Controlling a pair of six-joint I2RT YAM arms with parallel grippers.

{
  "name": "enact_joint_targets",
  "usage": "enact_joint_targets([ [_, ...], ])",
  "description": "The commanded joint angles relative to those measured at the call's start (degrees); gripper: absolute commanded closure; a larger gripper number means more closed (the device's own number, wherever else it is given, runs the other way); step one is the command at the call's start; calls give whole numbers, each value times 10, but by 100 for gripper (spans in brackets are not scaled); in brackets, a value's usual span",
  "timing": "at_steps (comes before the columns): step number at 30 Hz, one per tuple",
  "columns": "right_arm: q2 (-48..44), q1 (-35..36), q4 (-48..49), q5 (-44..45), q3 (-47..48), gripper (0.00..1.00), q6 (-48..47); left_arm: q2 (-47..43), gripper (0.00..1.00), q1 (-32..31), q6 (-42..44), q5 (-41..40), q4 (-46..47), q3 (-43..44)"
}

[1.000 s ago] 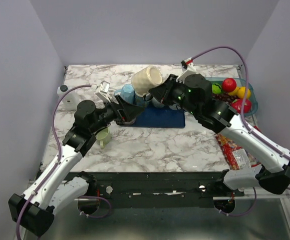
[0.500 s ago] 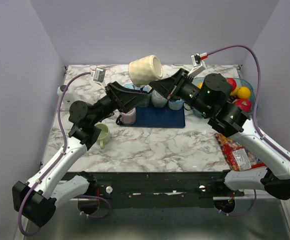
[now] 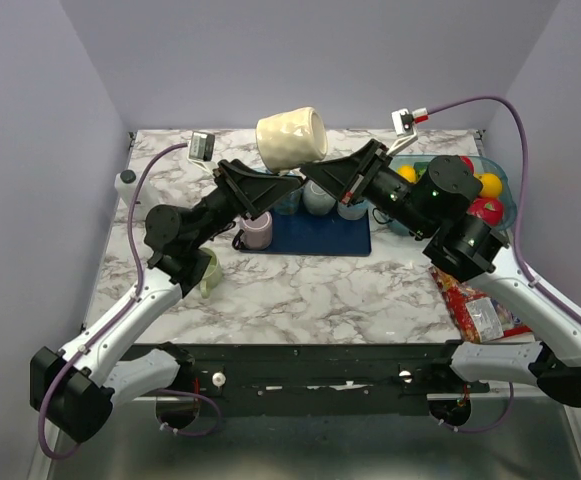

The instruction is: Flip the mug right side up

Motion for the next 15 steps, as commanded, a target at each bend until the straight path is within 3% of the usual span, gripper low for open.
enact_joint_targets([
  [1, -33, -3, 84, -34, -25, 99, 3, 0, 46, -6, -31, -39, 82, -11],
  [9, -41, -3, 107, -61, -53, 99, -2, 19, 60, -10, -54, -48, 118, -13],
  [12, -42, -3, 107, -70, -63, 99, -6, 23, 72, -12, -53, -50, 118, -12],
  [13, -42, -2, 107, -75, -67, 99, -8, 24, 79, -12, -53, -50, 117, -11],
  [14, -43, -3, 106, -77, -73, 99, -9, 25, 98, -11, -53, -52, 109, -10],
  [15, -45, -2, 104, -77, -76, 99, -11, 26, 100, -12, -51, -55, 102, -9],
])
